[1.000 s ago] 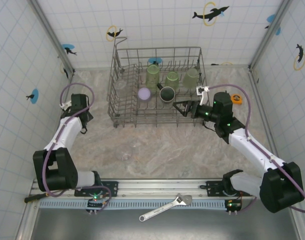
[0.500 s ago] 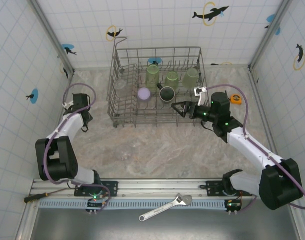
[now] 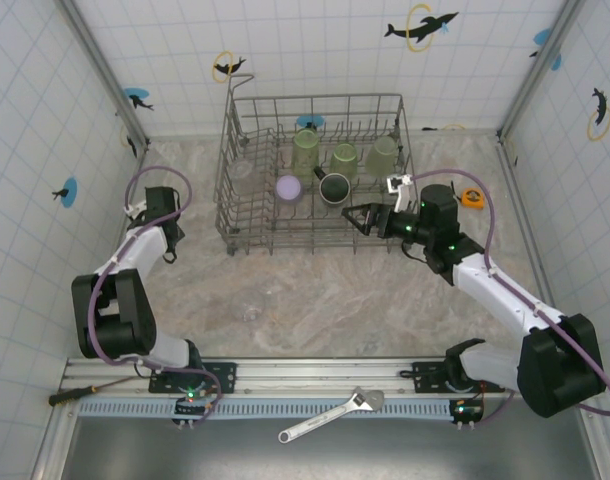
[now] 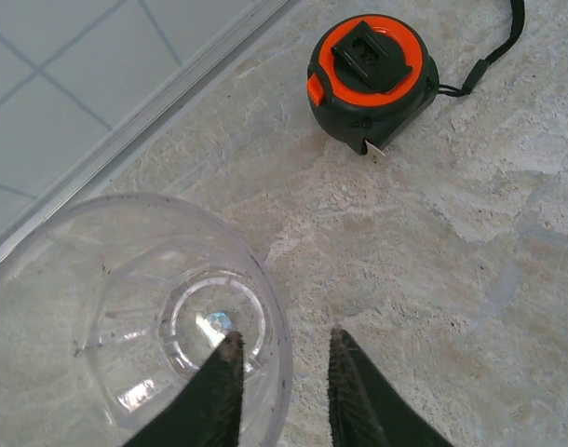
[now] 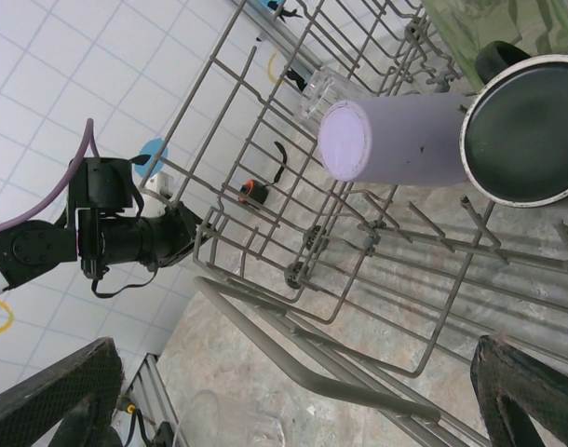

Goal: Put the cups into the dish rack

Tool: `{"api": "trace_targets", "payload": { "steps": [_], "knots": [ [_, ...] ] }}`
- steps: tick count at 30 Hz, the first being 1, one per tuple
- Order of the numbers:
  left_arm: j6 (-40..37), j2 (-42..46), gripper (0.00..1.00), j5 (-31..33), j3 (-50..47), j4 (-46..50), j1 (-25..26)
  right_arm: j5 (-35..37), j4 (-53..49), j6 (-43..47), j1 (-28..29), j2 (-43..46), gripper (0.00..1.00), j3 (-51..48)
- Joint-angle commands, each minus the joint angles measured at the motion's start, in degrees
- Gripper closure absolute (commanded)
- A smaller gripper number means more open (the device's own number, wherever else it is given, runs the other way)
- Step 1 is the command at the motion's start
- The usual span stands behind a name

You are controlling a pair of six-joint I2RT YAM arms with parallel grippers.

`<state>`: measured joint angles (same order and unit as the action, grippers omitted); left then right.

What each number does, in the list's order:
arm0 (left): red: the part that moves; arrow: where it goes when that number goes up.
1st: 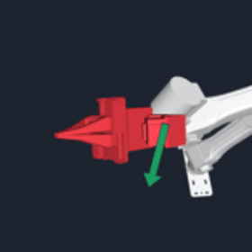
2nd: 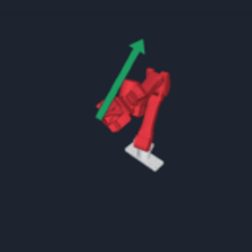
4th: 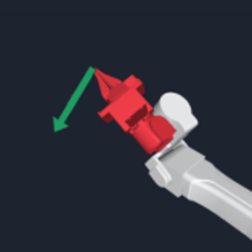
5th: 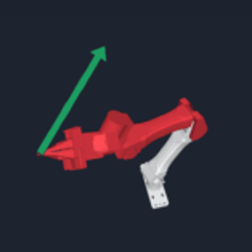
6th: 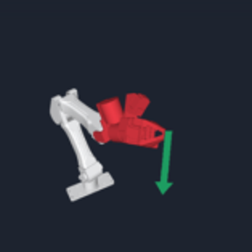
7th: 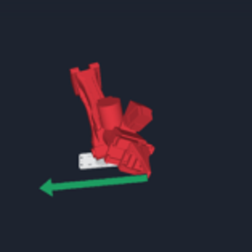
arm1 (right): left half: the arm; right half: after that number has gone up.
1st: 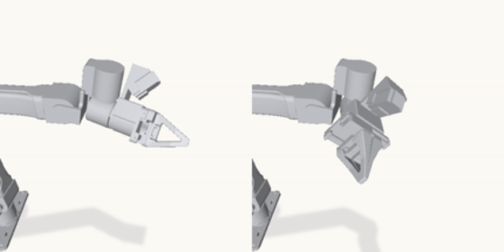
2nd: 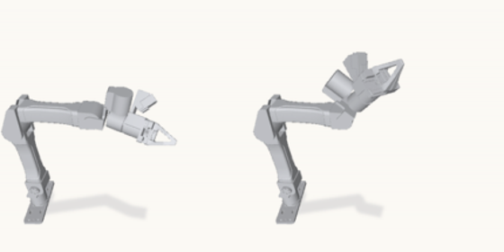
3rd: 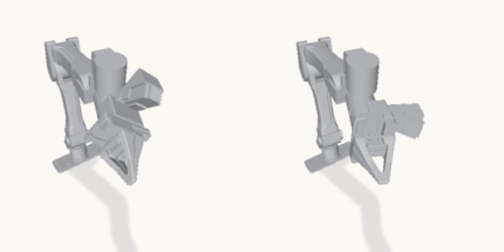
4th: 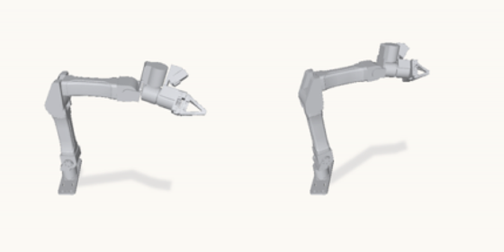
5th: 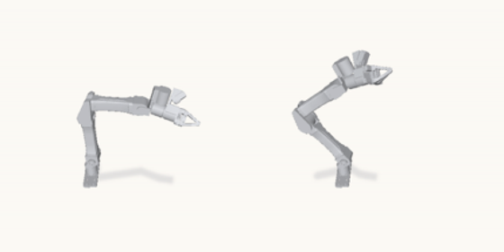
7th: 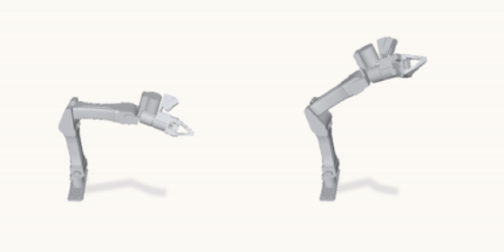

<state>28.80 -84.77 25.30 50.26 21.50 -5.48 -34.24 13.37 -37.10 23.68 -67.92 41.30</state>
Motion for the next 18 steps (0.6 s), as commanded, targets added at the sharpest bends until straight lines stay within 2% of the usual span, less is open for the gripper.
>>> {"api": "trace_targets", "payload": {
  "steps": [1,10,18],
  "knots": [
    [0.57,-0.75,0.77,0.91,-1.39,-0.01,-0.41,0.40,1.04,-0.43,0.56,-0.32,0.01,1.94],
    [0.64,-1.27,1.00,1.05,-1.31,0.43,-0.40,0.69,0.98,-0.52,0.80,-0.09,0.01,2.03],
    [0.56,-0.34,1.00,-0.87,-0.80,1.37,-0.38,1.01,0.91,-0.45,1.15,0.16,0.01,2.31]
  ]
}}
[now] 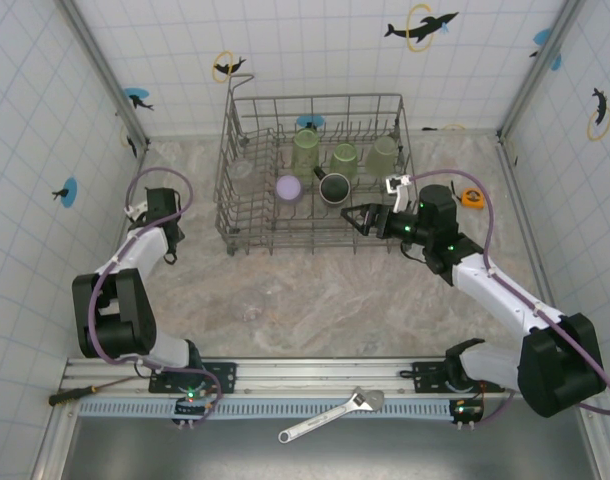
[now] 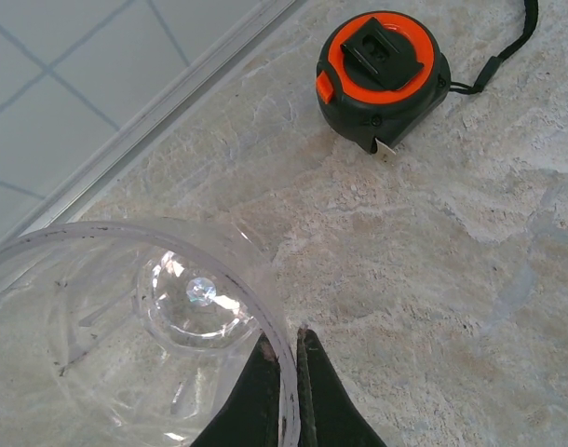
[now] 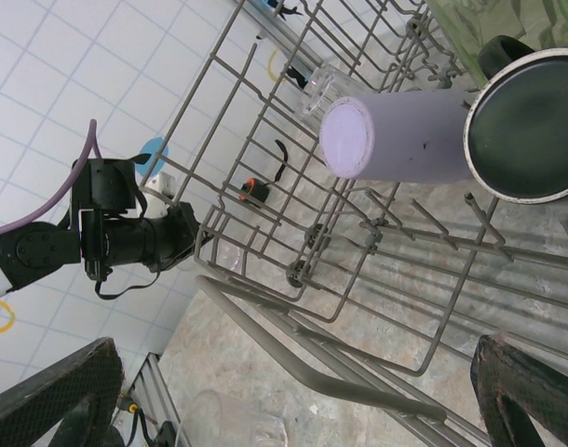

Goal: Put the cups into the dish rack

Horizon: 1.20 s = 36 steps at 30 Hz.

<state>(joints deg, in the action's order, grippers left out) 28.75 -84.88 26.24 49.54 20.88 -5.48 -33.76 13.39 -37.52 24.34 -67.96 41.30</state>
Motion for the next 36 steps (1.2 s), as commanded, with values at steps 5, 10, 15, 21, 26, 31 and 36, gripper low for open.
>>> {"api": "trace_targets", "payload": {
  "steps": [5,10,15,21,26,31,36],
  "knots": [
    [1.21,3.52,1.00,-8.45,-0.31,1.77,-0.41,0.70,0.75,0.21,0.46,0.49,0.01,1.82],
    [2.20,7.72,1.00,-14.46,-0.67,0.92,-0.41,0.79,0.82,0.17,0.52,0.71,0.01,1.33],
    [3.86,11.79,1.00,-19.68,-1.92,-1.74,-0.41,0.97,1.20,-0.10,0.71,0.83,0.01,0.89],
    [5.78,15.34,1.00,-21.02,-2.30,-3.92,-0.40,1.24,1.14,-0.28,1.21,1.25,0.01,0.71],
    [7.65,18.45,1.00,-23.25,-2.25,-6.47,-0.36,1.41,1.02,-0.63,1.43,1.37,0.01,0.80],
    [8.72,20.41,1.00,-25.98,-2.16,-8.78,-0.41,1.50,0.85,-0.71,1.91,1.31,0.01,0.89],
    [10.05,21.42,1.00,-27.35,-1.56,-11.14,-0.42,1.50,0.85,-0.71,1.95,1.09,0.01,0.89]
  ]
}}
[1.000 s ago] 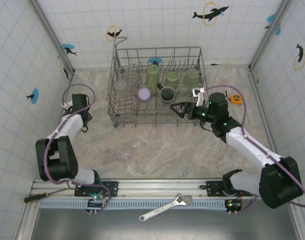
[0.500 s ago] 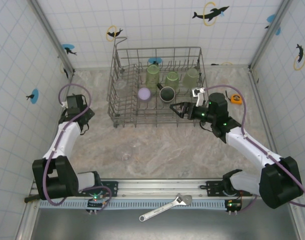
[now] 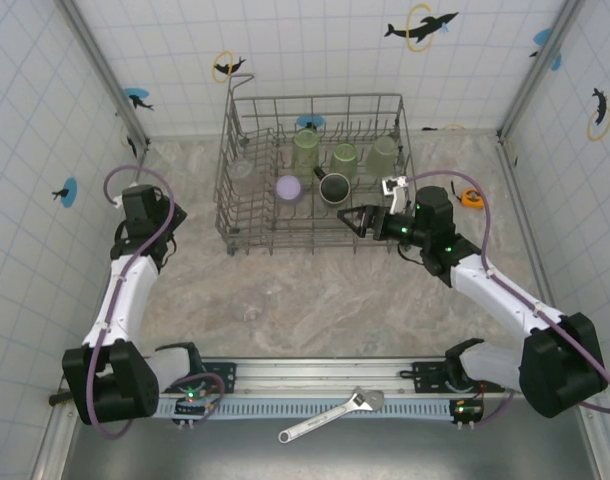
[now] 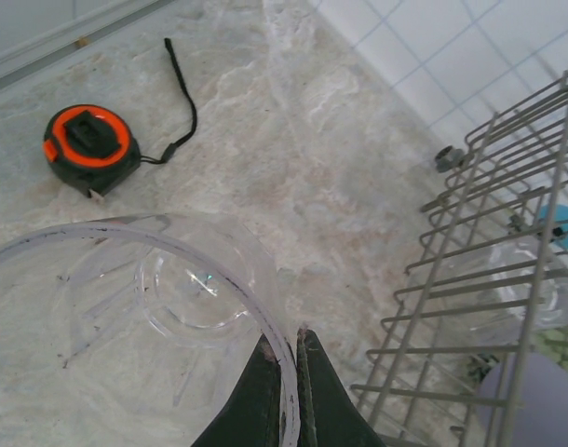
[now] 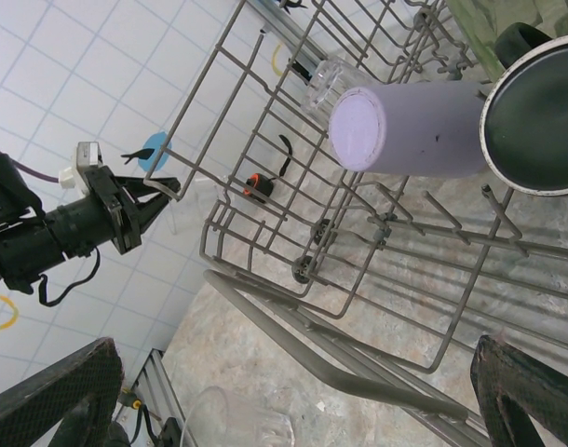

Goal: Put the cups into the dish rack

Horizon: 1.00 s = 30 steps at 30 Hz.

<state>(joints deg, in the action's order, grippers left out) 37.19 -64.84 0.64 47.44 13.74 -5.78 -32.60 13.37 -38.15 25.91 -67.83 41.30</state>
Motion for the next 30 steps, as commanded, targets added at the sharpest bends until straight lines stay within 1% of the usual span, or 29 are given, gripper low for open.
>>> {"api": "trace_targets", "payload": {
  "steps": [1,6,11,15,23,30],
  "knots": [
    [1.87,1.40,1.00,-1.90,1.15,-4.74,-0.06,0.34,0.85,-0.07,0.39,0.88,0.01,0.97],
    [3.75,0.32,1.00,-4.17,4.87,-7.52,-0.11,0.04,0.78,-0.08,0.44,0.35,0.01,1.63],
    [6.35,0.25,1.00,-8.24,5.49,-14.24,-0.11,-0.01,0.75,-0.16,0.46,-0.11,0.01,2.11],
    [7.50,0.74,1.00,-10.33,5.42,-18.43,-0.08,-0.27,0.70,-0.34,0.61,-0.88,0.01,2.80],
    [7.81,1.03,1.00,-18.25,5.55,-26.07,-0.11,-0.45,1.62,-1.16,1.01,-3.54,0.01,5.47],
    [8.92,1.85,1.00,-24.64,5.26,-32.05,0.00,-0.45,2.05,-1.77,1.43,-6.79,0.01,10.16]
  ]
}}
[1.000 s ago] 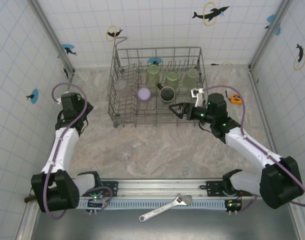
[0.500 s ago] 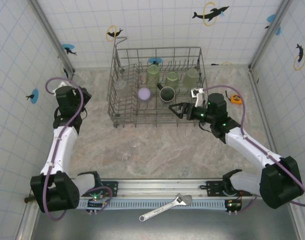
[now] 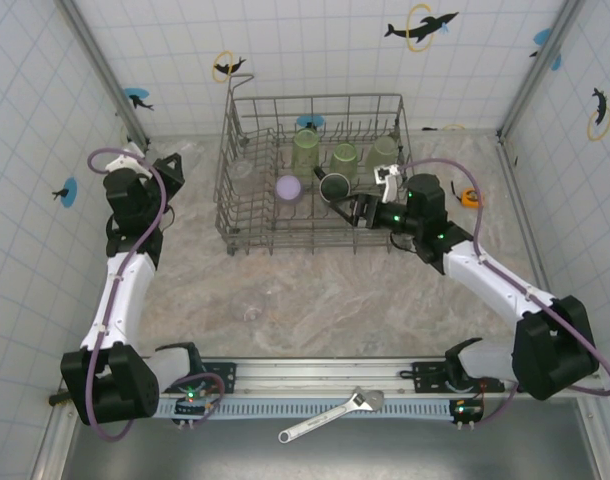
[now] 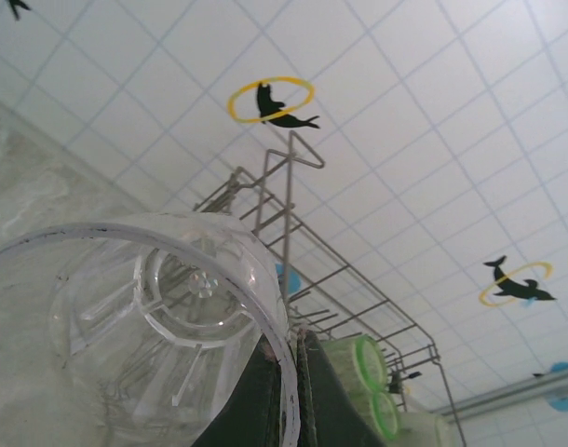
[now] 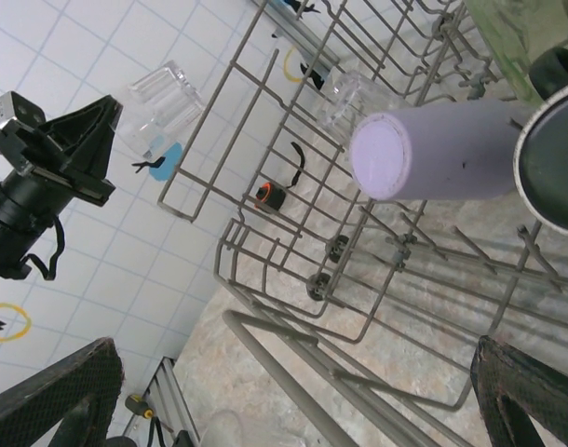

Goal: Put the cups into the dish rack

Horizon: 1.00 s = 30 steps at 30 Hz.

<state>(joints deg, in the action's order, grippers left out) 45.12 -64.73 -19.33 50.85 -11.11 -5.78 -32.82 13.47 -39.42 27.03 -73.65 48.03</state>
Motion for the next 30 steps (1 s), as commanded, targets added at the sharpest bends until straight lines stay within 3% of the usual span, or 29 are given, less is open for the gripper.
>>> {"api": "trace_targets", "payload": {
  "steps": [1,9,16,22,30],
  "knots": [
    [1.48,1.88,1.00,-5.79,1.65,-8.48,0.02,-0.14,2.31,-0.88,0.39,-1.55,0.01,4.18],
    [3.75,0.70,1.00,-11.64,2.68,-11.11,0.48,1.82,4.52,-3.68,1.77,-6.86,0.01,9.06],
    [4.06,-0.64,1.00,-16.02,4.32,-16.28,5.03,2.24,7.14,-6.84,3.33,-12.25,0.01,13.67],
    [1.59,-3.24,1.00,-17.10,6.45,-17.64,10.79,3.02,10.27,-10.72,4.17,-16.27,0.01,16.74],
    [2.07,-5.94,1.00,-15.82,5.58,-20.58,14.01,2.77,18.12,-19.12,4.44,-21.03,0.01,20.23]
  ]
}}
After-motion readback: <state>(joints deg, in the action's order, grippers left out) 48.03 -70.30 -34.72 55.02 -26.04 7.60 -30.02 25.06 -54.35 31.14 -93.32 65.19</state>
